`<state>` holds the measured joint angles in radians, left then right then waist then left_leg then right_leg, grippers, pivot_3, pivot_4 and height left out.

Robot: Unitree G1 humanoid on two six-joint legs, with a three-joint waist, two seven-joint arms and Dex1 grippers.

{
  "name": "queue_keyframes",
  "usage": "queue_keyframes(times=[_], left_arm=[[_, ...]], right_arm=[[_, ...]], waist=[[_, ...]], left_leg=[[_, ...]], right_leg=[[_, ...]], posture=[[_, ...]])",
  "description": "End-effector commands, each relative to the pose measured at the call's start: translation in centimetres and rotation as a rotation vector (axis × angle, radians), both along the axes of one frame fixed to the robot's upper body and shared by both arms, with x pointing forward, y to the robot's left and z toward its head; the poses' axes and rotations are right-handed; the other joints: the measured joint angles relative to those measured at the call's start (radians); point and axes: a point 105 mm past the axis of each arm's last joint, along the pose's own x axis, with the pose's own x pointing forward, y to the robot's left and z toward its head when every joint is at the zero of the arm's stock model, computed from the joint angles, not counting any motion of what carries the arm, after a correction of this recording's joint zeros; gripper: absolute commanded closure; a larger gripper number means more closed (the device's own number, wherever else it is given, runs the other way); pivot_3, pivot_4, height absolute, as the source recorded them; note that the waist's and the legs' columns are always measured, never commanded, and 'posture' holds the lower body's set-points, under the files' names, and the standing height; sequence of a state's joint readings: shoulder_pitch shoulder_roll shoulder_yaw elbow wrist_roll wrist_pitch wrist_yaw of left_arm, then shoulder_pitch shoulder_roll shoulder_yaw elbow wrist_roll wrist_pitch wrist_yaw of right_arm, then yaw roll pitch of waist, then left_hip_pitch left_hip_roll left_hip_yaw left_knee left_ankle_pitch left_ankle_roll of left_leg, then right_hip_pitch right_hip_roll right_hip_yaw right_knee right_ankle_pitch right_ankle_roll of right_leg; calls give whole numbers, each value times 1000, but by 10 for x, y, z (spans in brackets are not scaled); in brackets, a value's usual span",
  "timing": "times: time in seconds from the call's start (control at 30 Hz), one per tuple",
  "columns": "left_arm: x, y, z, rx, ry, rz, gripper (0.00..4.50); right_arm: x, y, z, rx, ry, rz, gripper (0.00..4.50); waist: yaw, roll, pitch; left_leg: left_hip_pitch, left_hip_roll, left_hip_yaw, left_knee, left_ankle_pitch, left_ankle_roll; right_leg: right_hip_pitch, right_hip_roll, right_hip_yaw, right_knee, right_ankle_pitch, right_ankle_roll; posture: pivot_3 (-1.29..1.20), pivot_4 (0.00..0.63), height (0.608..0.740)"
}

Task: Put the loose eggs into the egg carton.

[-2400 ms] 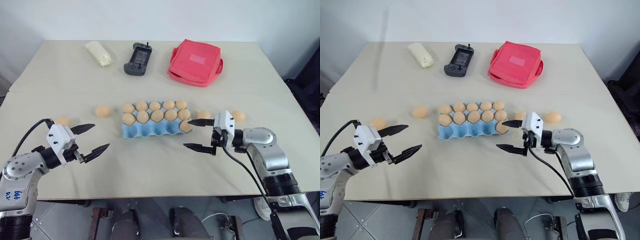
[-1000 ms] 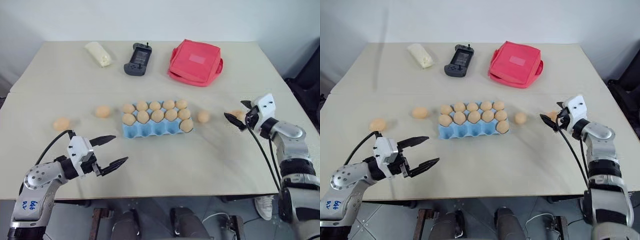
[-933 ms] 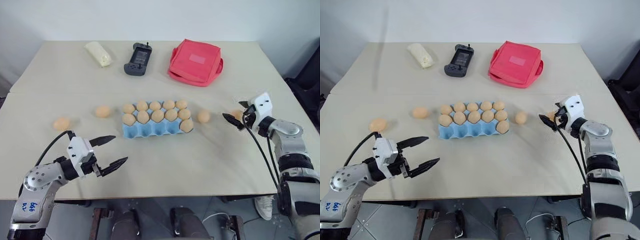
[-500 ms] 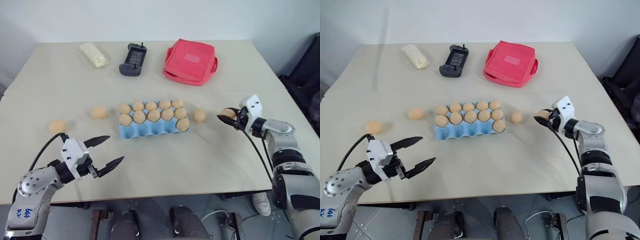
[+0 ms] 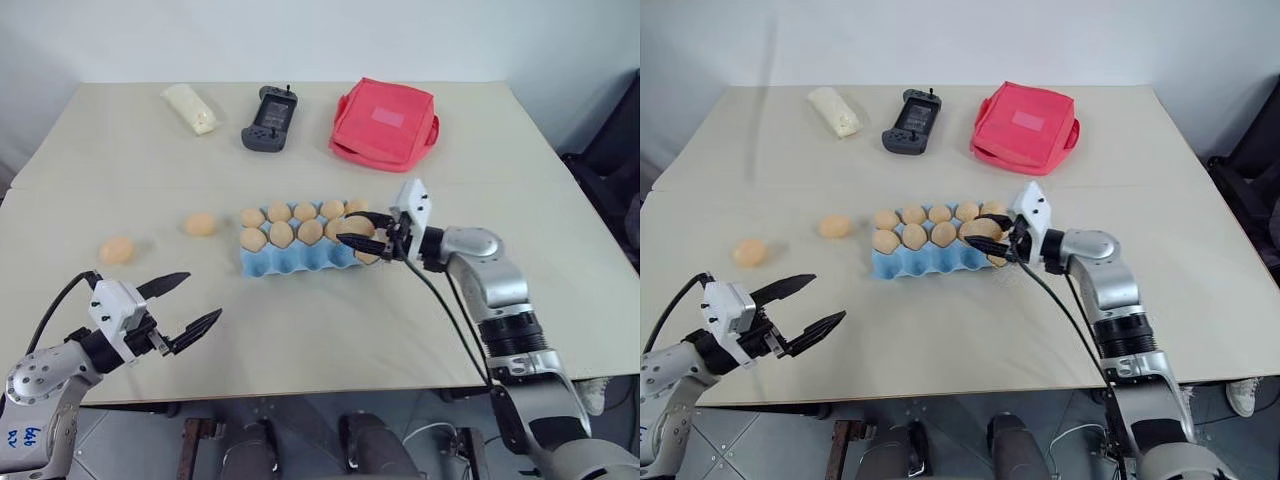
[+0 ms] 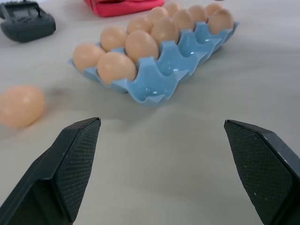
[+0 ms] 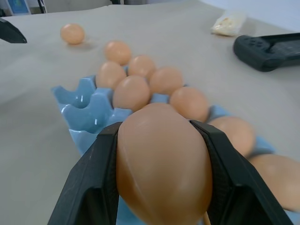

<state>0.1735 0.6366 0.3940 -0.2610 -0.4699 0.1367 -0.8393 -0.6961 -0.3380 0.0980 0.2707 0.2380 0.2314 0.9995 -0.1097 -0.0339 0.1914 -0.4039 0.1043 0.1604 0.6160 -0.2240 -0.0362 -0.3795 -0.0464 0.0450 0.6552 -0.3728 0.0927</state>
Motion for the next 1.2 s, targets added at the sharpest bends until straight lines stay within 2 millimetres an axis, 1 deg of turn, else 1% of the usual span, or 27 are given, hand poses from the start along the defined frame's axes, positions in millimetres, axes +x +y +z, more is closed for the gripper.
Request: queue_keyframes(times=[0.03, 0.1, 0.13, 0.17, 0.2, 0.27, 0.3, 0.37, 0.4, 0.47, 0.53, 0.57, 0.63, 0.67, 0.7, 0.73, 0.8, 0.87, 0.9, 0.97, 1.07, 1.1, 1.2], left_arm=[[-3, 3, 8, -2, -39, 10, 0], [-4, 3, 9, -3, -41, 11, 0], [-4, 3, 9, -3, -42, 11, 0], [-4, 3, 9, -4, -42, 11, 0], [-3, 2, 9, -5, -43, 9, 0], [-2, 0, 9, -7, -45, 1, 0], [-2, -2, 10, -9, -47, -7, 0], [0, -6, 12, -15, -52, -24, 0], [0, -8, 13, -17, -54, -34, 0], [2, -12, 14, -22, -56, -48, 0], [5, -15, 15, -28, -55, -61, 0], [7, -17, 15, -30, -54, -71, 0], [10, -20, 15, -32, -54, -86, 0], [11, -22, 16, -32, -55, -95, 0], [13, -24, 17, -35, -55, -109, 0], [15, -26, 17, -38, -54, -118, 0], [18, -25, 17, -34, -58, -116, 0], [22, -26, 17, -38, -56, -116, 0], [24, -27, 17, -38, -56, -121, 0], [27, -27, 17, -33, -64, -124, 0], [32, -28, 20, -47, -74, -131, 0], [34, -28, 21, -46, -79, -135, 0], [36, -27, 23, -51, -82, -143, 0]], right_arm=[[1, 7, -7, -19, -13, 5, 2571], [2, 7, -11, -15, -4, 5, 1934], [3, 7, -10, -9, -3, 0, 1700], [3, 7, -9, -2, -7, 1, 1291], [3, 7, -6, 8, -15, 4, 1006], [0, 5, 2, 23, -41, 12, 259], [-3, 2, 6, 28, -57, 17, 28], [-8, -13, 16, 45, -93, 9, 28], [-10, -25, 19, 52, -107, -9, 28], [-12, -52, 23, 66, -126, -70, 28], [-12, -82, 19, 41, -141, -155, 28], [-12, -103, 14, 30, -139, -224, 28], [-14, -131, 8, 14, -155, -306, 28], [-17, -140, 4, -1, -171, -325, 28], [-21, -155, -5, -33, -173, -363, 28], [-24, -166, -12, -52, -168, -395, 28], [-30, -180, -22, -68, -157, -427, 28], [-37, -198, -35, -53, -103, -464, 28], [-40, -204, -41, -57, -77, -477, 28], [-41, -210, -49, -70, -67, -496, 28], [-38, -212, -53, -67, -56, -506, 28], [-35, -210, -52, -64, -56, -497, 28], [-19, -191, -39, -60, -77, -433, 28]], waist=[[-1, 0, 0], [0, 0, 0], [0, 0, 0], [0, 0, 0], [0, 0, 0], [0, 0, 0], [-1, 0, 0], [0, 0, 0], [1, 0, 0], [9, 0, 0], [21, 0, 0], [26, 0, 0], [28, 0, 0], [28, 0, 0], [27, 0, 0], [27, 0, 0], [23, 0, 0], [20, 0, 0], [19, 0, 0], [17, 0, 0], [14, 0, 0], [12, 0, 0], [-2, 0, 0]], left_leg=[[0, 0, 0, 0, 0, 0], [0, 1, 0, -1, 1, 2], [0, 1, 0, -1, 1, 1], [-1, 1, 0, -1, 1, 1], [-1, 1, 0, -1, 1, 0], [-1, 2, 0, -1, 1, 0], [-1, 2, 0, -1, 1, 0], [-1, 2, 0, -1, 1, 0], [-1, 2, 0, -1, 1, 0], [-1, 1, 0, -1, 0, 0], [-1, 1, 0, -1, 0, 0], [-1, 0, 0, -1, 0, 0], [-1, 0, 0, -1, 0, 1], [-1, 0, 0, -1, 0, 1], [-1, 0, 0, -1, 0, 1], [-1, 0, 0, -1, 0, 1], [0, 0, 0, -1, 0, 0], [2, 1, 2, -1, 0, 0], [2, 1, 2, -1, 0, 0], [3, 1, 2, 0, 1, 0], [4, 0, 2, 1, 1, 1], [4, 0, 2, 1, 2, 2], [4, -2, 6, 2, 3, 4]], right_leg=[[0, 0, 0, 0, 0, 0], [-1, 0, -1, 0, -1, -1], [-1, 0, -1, 0, -1, -2], [-1, 0, -1, 0, -1, -2], [-1, 1, -1, 0, -1, -2], [-1, 1, -1, 0, -1, -2], [-2, 1, -1, 0, -1, -2], [-2, 1, -1, 0, -1, -2], [-2, 1, -1, 0, -1, -2], [-2, 1, -1, -1, -1, -2], [-1, 1, -1, -2, -1, -2], [-1, 1, -1, -2, -1, -2], [0, 1, 0, -4, -1, -2], [0, 1, 0, -4, -1, -2], [1, 1, 0, -4, -1, -2], [1, 1, 0, -4, -1, -2], [1, 2, 1, -4, -1, -2], [1, 3, 3, -3, -1, -1], [2, 4, 4, -3, -1, -1], [2, 5, 7, -2, -1, -1], [3, 6, 11, -2, 0, 1], [3, 6, 11, -2, 1, 2], [3, 6, 11, -2, 3, 6]], posture=[[0, 150, 740], [0, 150, 740], [0, 150, 740], [0, 150, 740], [0, 150, 740], [0, 150, 740], [0, 150, 740], [0, 150, 740], [0, 150, 740], [0, 150, 740], [0, 150, 740], [0, 150, 740], [0, 150, 740], [0, 150, 740], [0, 150, 740], [0, 150, 740], [0, 150, 740], [0, 150, 740], [0, 150, 740], [0, 150, 740], [0, 150, 740], [0, 150, 740], [0, 150, 740]])
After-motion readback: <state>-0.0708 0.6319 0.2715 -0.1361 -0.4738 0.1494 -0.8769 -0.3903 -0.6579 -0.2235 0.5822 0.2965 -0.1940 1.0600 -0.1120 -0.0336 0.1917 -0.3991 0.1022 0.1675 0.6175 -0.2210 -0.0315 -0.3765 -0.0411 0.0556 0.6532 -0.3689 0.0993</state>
